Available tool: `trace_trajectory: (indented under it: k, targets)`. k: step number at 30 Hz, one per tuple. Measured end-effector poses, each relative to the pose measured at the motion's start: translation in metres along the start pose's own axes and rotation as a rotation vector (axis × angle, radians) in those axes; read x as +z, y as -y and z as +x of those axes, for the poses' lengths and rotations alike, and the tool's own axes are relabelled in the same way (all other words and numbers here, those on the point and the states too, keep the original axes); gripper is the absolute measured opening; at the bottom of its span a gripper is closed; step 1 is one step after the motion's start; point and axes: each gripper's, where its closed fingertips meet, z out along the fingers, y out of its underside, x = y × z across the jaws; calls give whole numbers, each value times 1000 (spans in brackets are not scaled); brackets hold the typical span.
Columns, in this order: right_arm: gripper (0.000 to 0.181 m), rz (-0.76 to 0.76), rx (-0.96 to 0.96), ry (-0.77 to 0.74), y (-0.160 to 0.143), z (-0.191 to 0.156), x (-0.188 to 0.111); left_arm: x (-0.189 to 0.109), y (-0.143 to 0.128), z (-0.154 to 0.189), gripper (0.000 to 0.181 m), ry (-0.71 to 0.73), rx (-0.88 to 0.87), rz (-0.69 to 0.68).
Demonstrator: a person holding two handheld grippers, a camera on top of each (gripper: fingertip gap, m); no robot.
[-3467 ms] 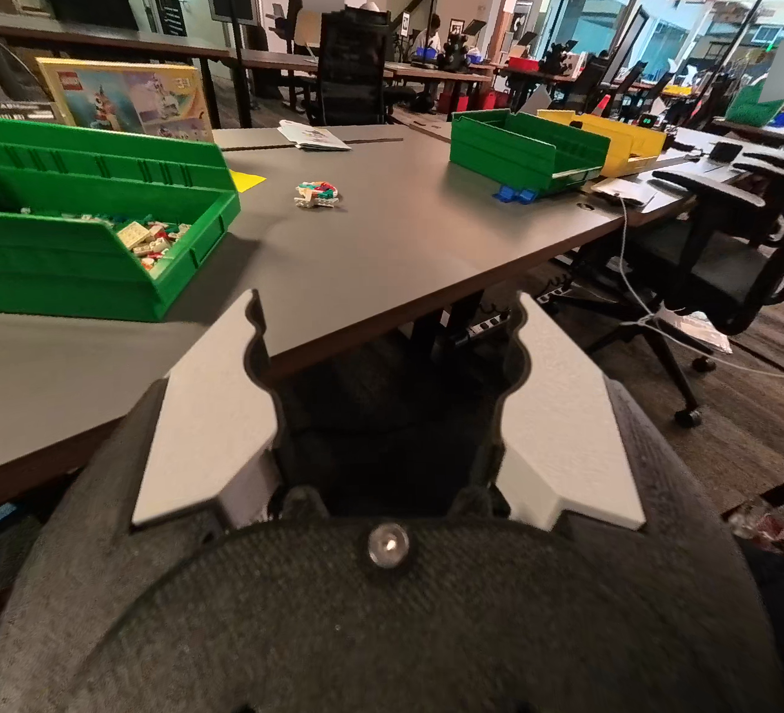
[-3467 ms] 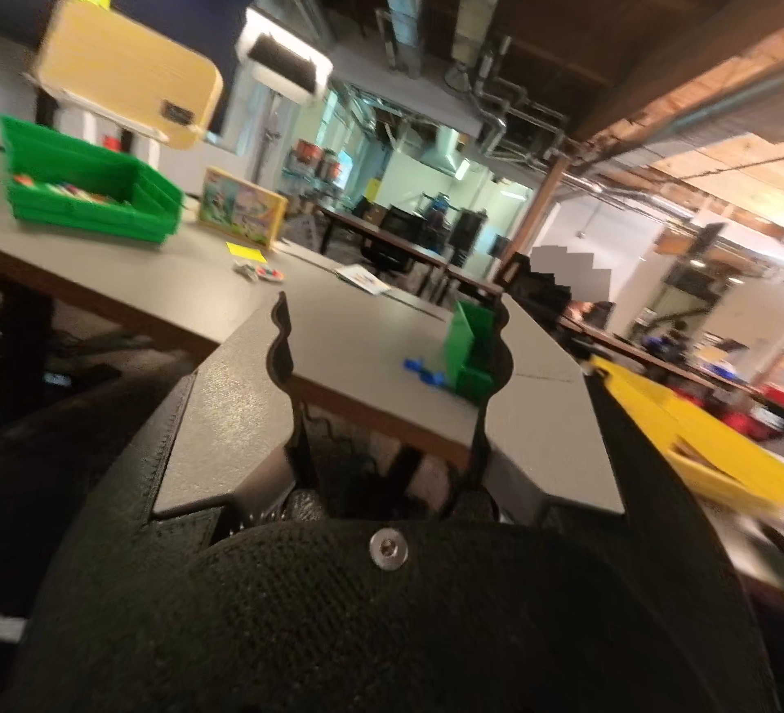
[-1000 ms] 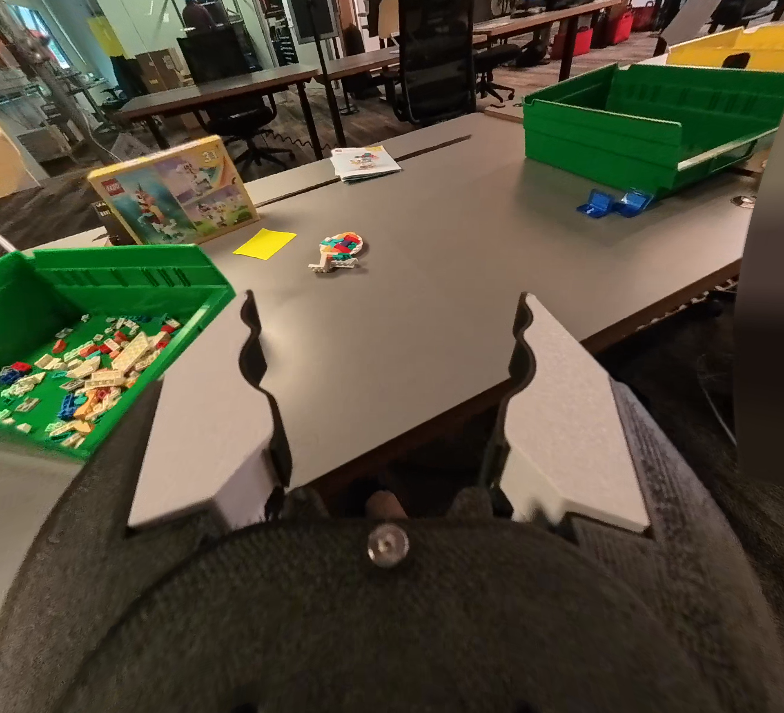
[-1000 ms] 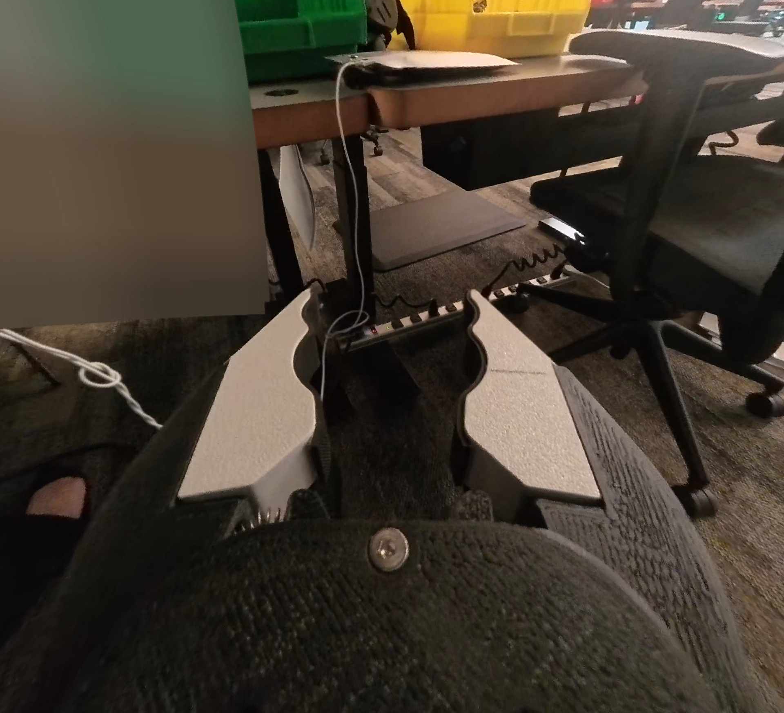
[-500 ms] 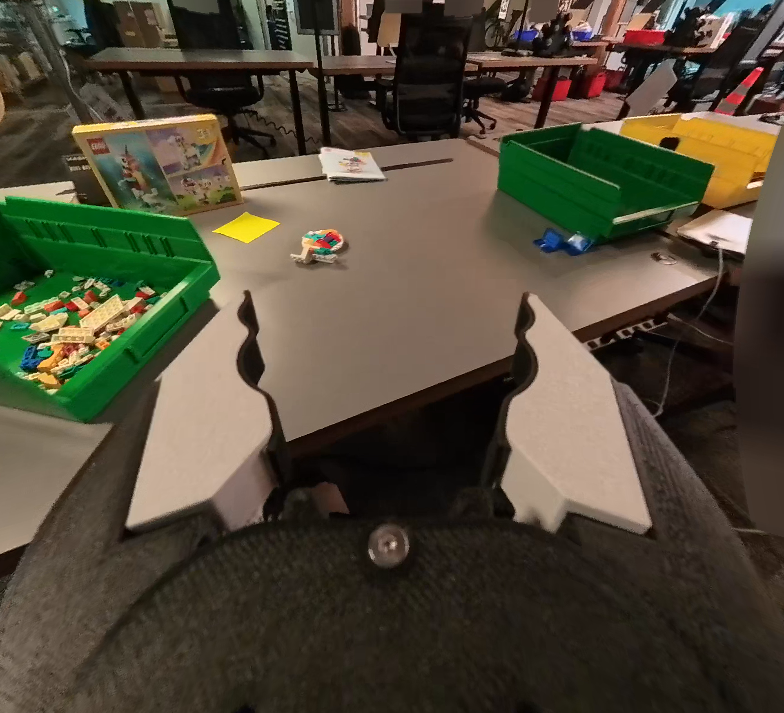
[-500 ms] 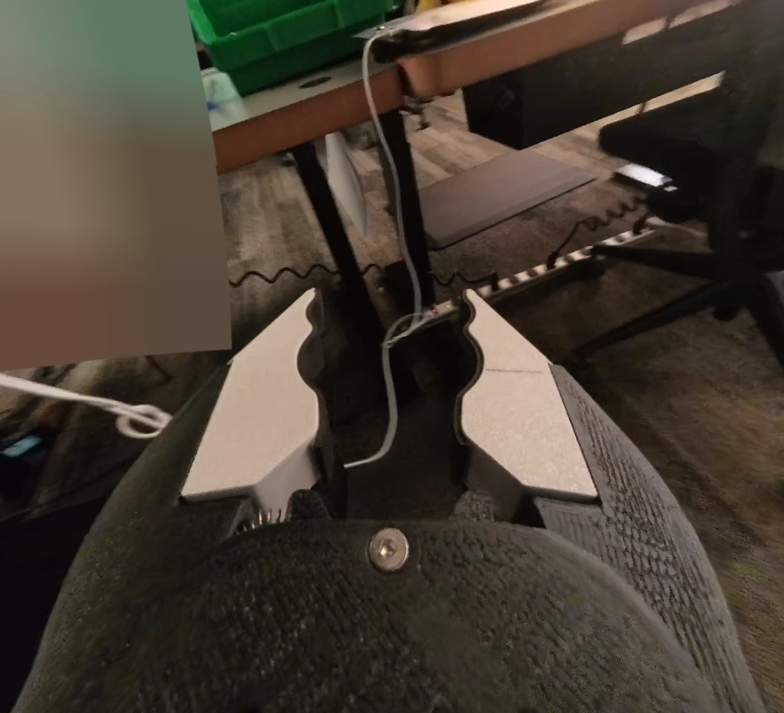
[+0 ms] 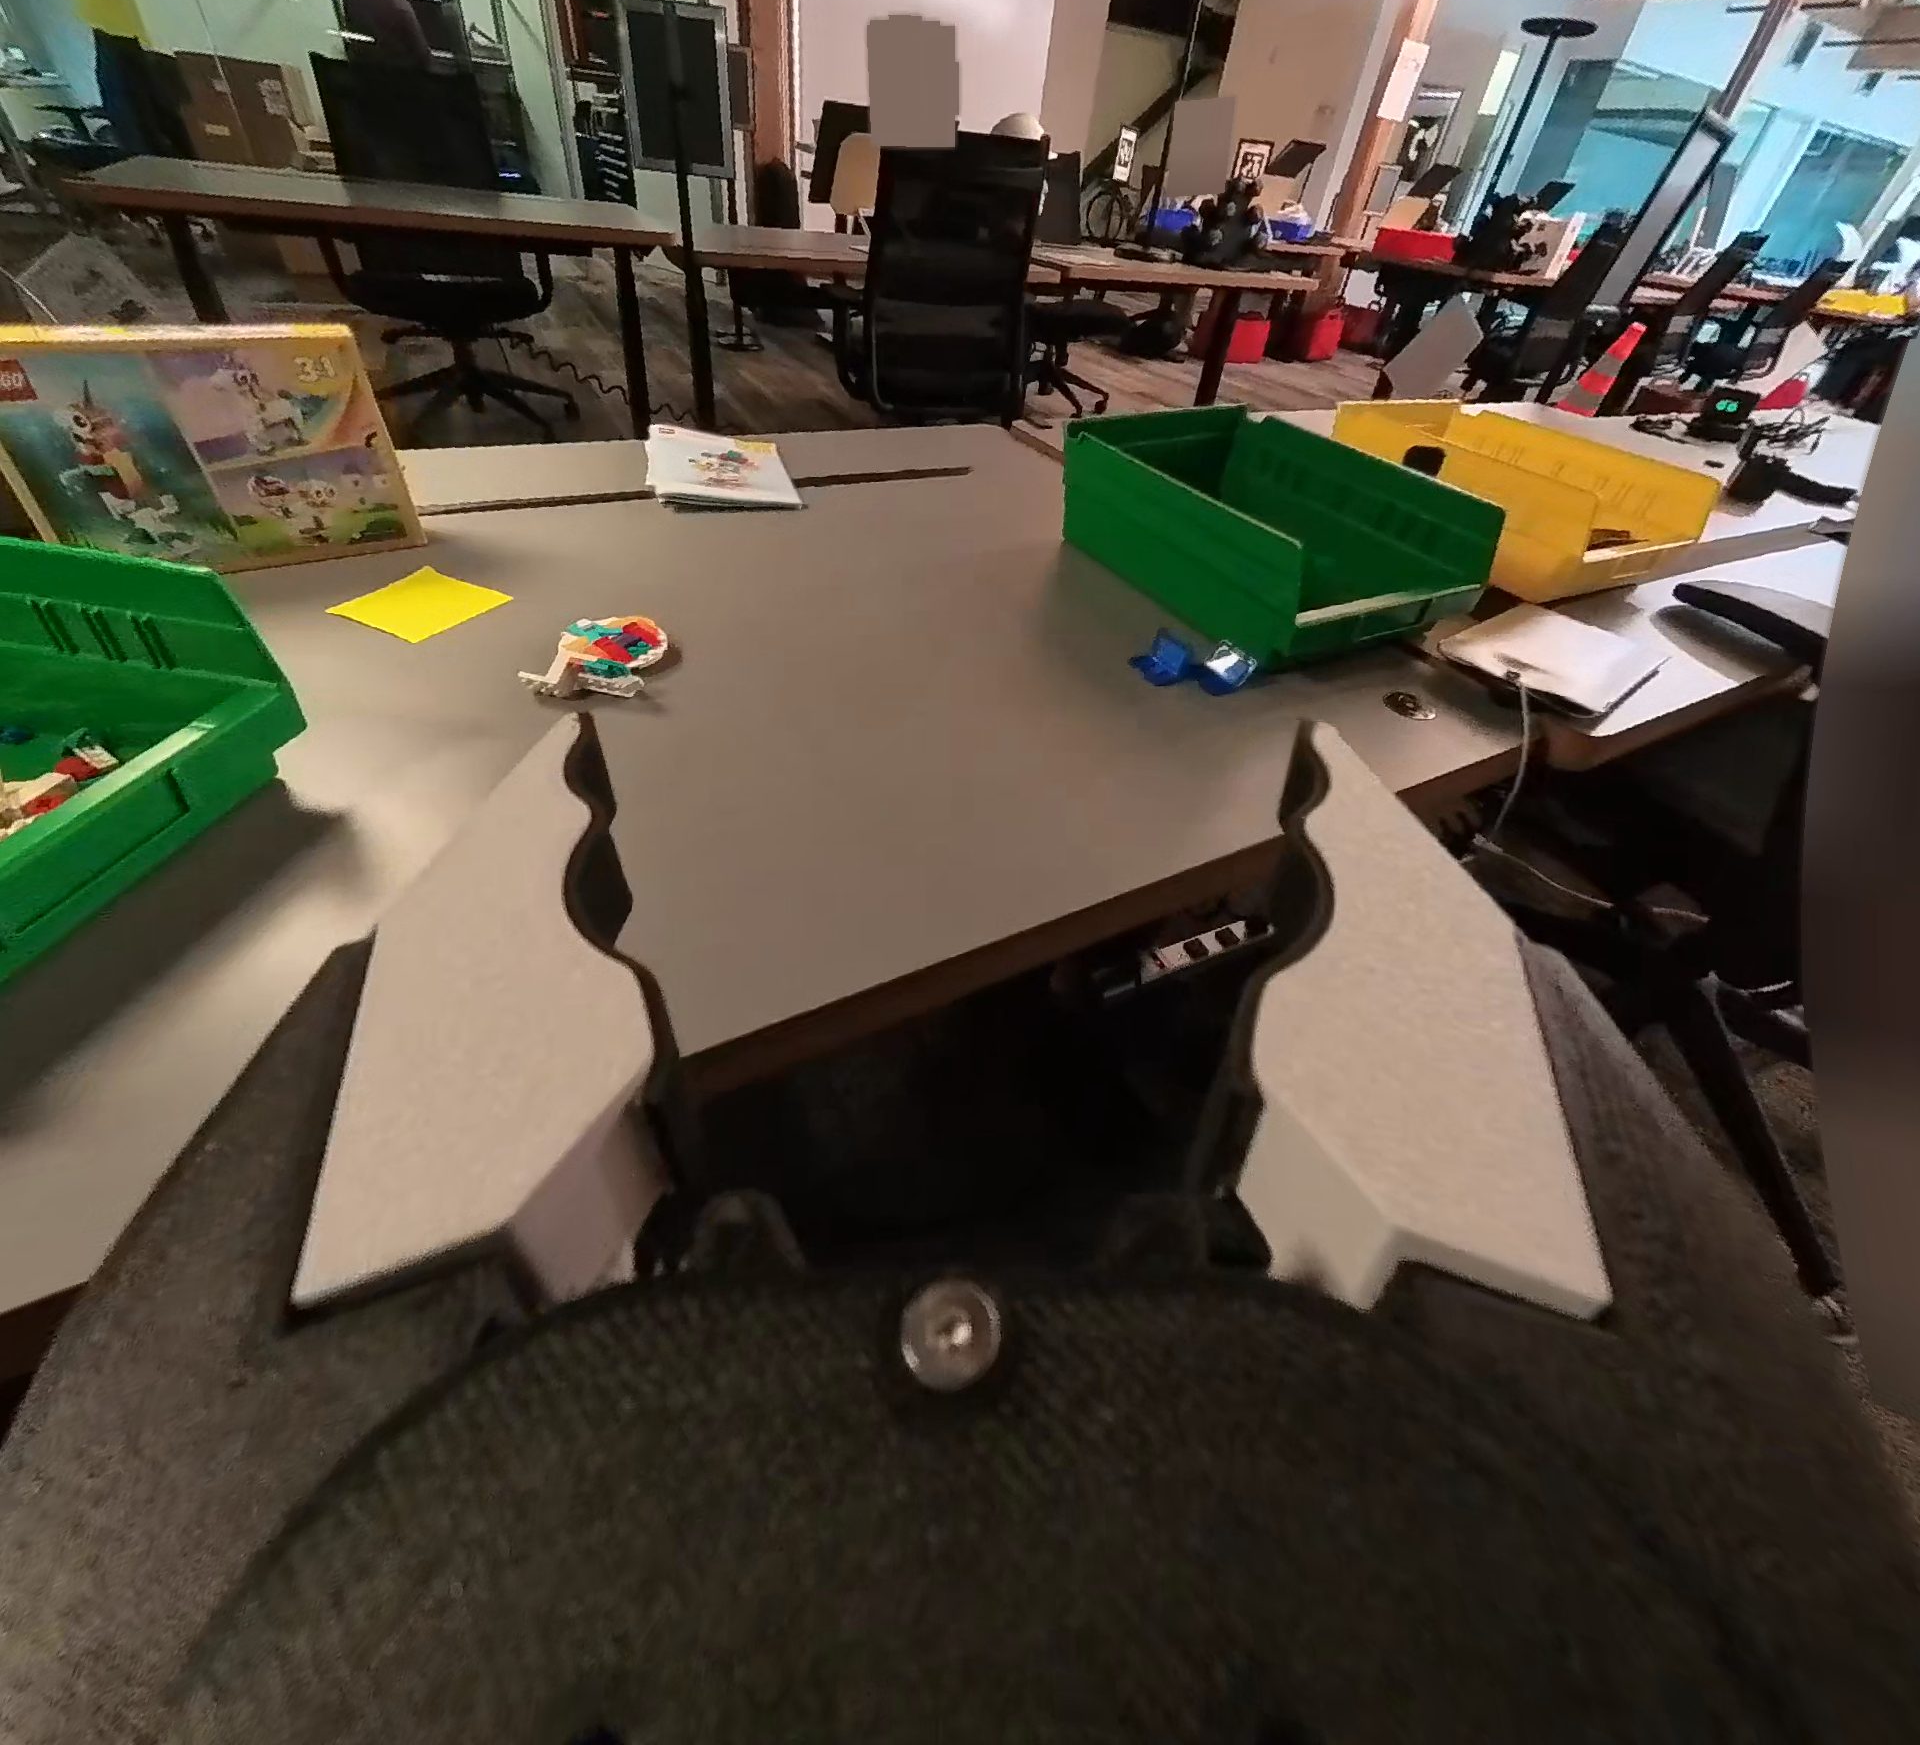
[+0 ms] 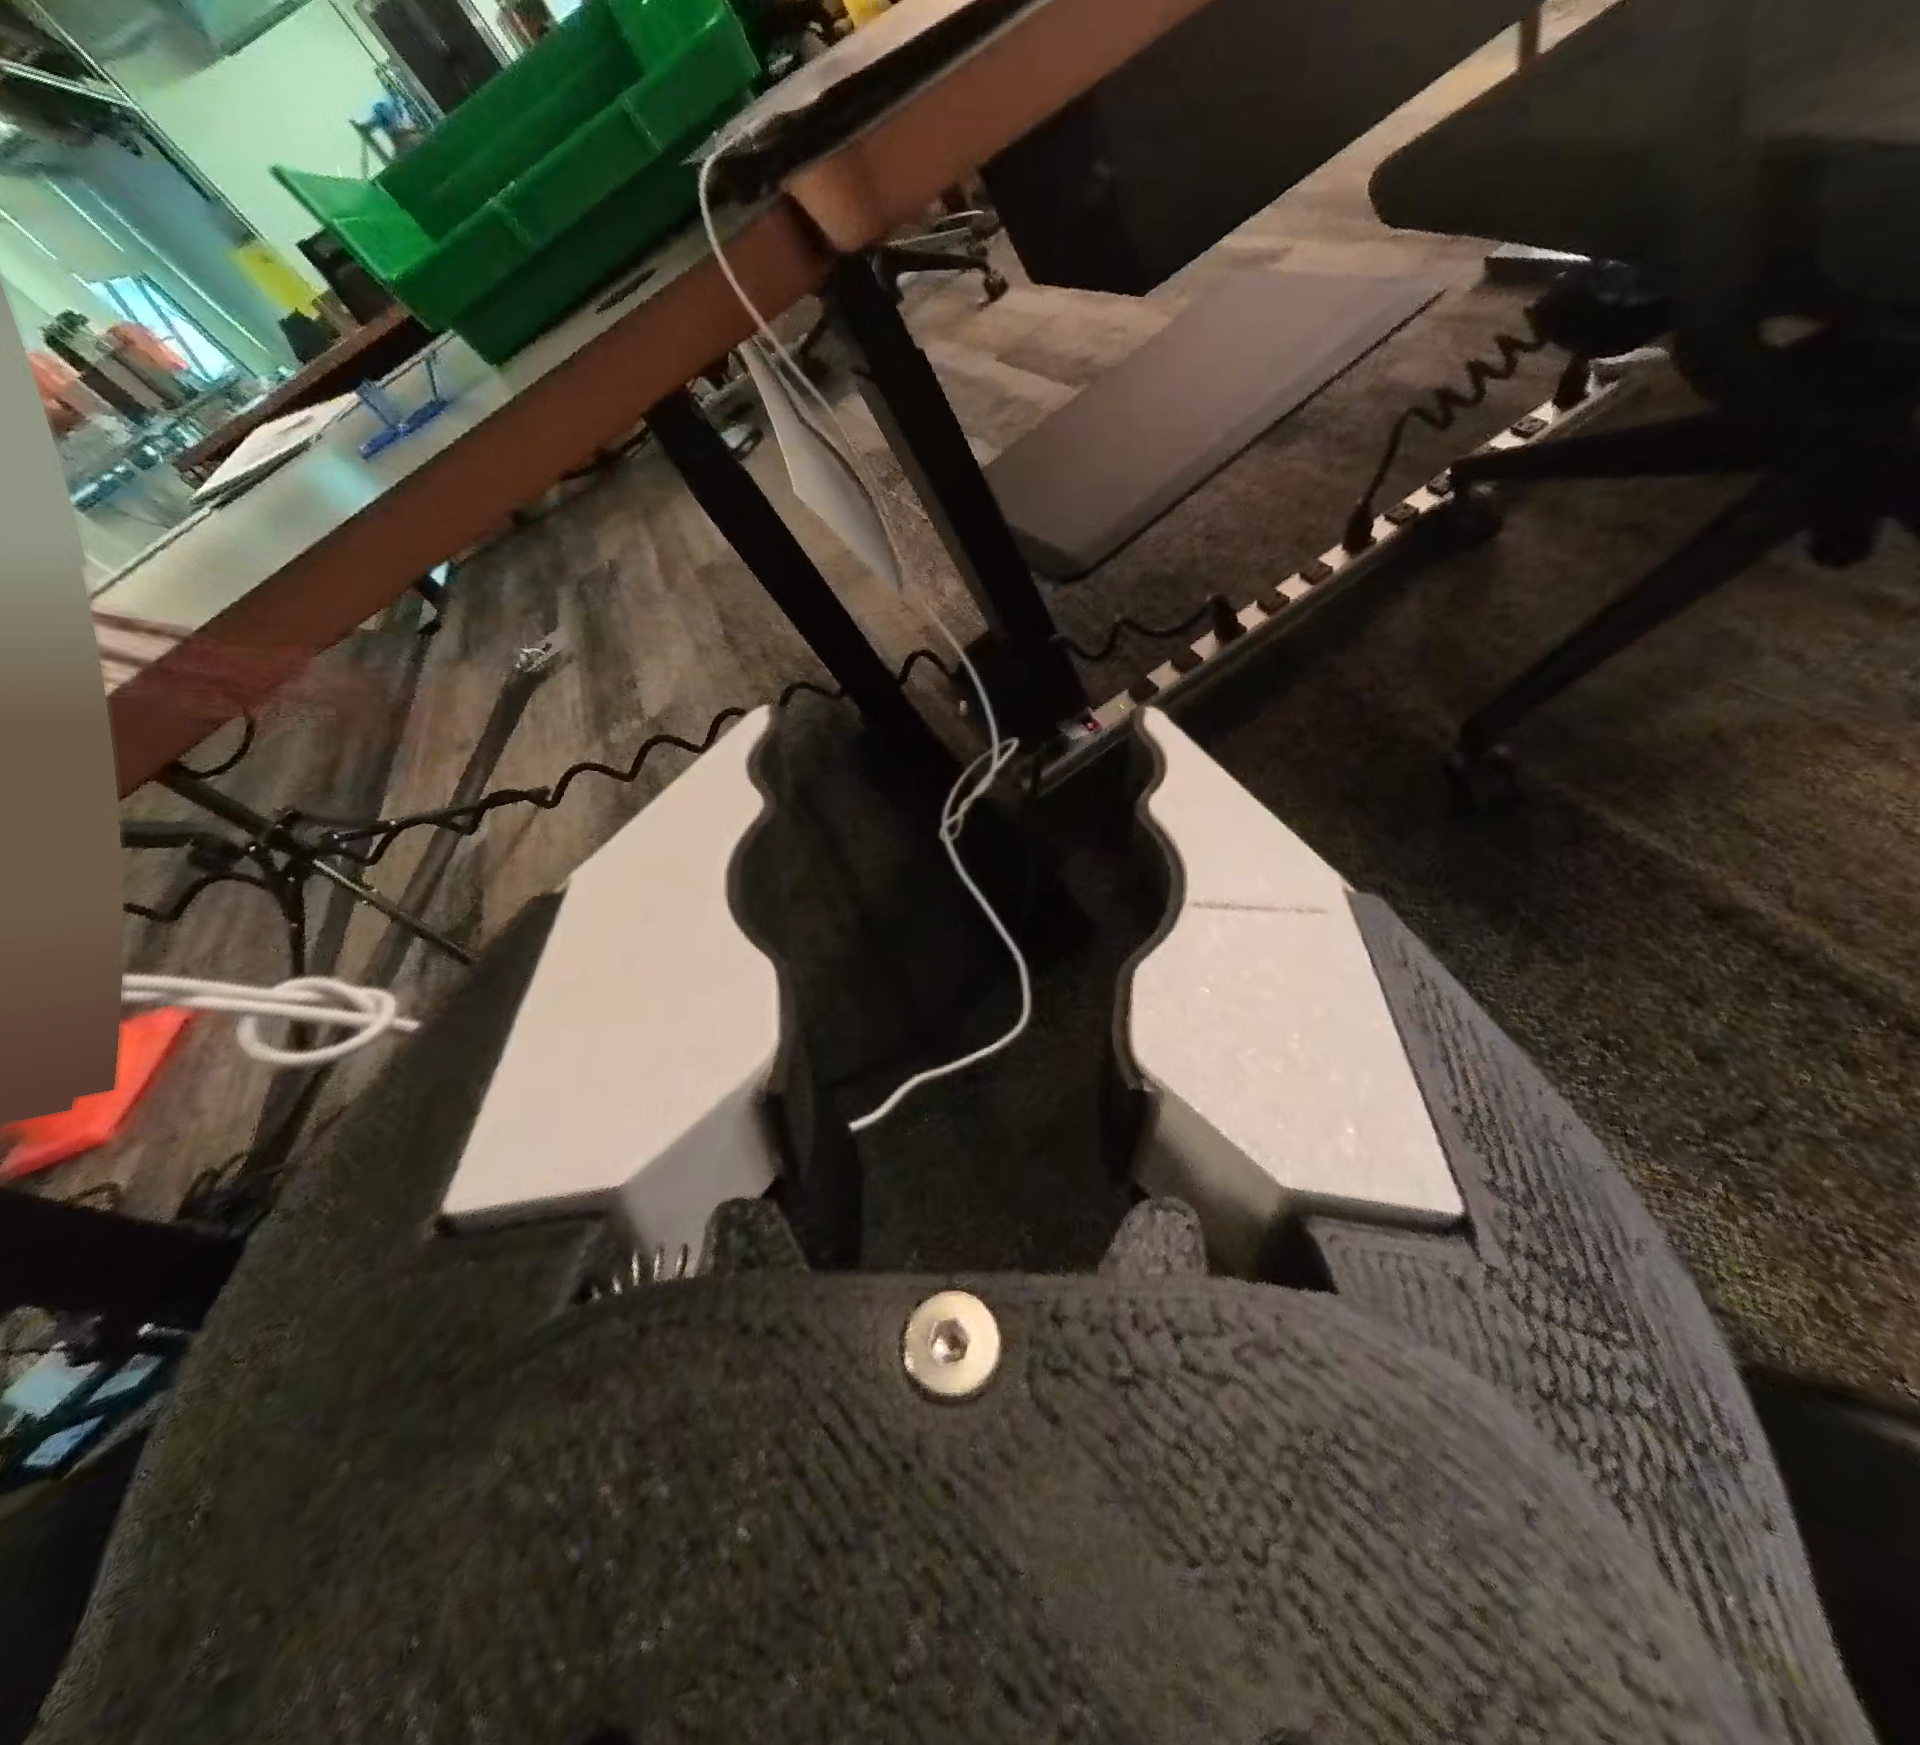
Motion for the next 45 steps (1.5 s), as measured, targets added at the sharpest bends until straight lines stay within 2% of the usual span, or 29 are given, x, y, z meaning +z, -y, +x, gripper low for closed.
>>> trace_trajectory:
  k: [5, 13, 23, 27, 31, 36, 41, 45]
  targets:
    - [55, 4, 29, 44, 1, -2, -3, -12, 2, 3, 127, 40, 64, -25]
    - [54, 28, -9, 69, 8, -12, -9, -43, 6, -7, 128, 66, 36, -3]
    - [53, 100, -217, -14, 25, -17, -16, -107, 15, -54, 133, 159, -30, 28]
    - [53, 107, -309, -25, 26, -27, -14, -135, 24, -72, 134, 186, -12, 102]
    - [53, 125, -303, 13, 26, -40, -12, -160, 27, -89, 133, 187, -14, 170]
    - [51, 140, -383, 73, 22, -73, -10, -182, 28, -117, 130, 146, -82, 278]
    - [50, 163, -520, 164, 25, -125, -17, -189, 24, -137, 128, 78, -159, 384]
    - [49, 217, -624, 303, 44, -185, -25, -180, 5, -144, 128, 35, -151, 344]
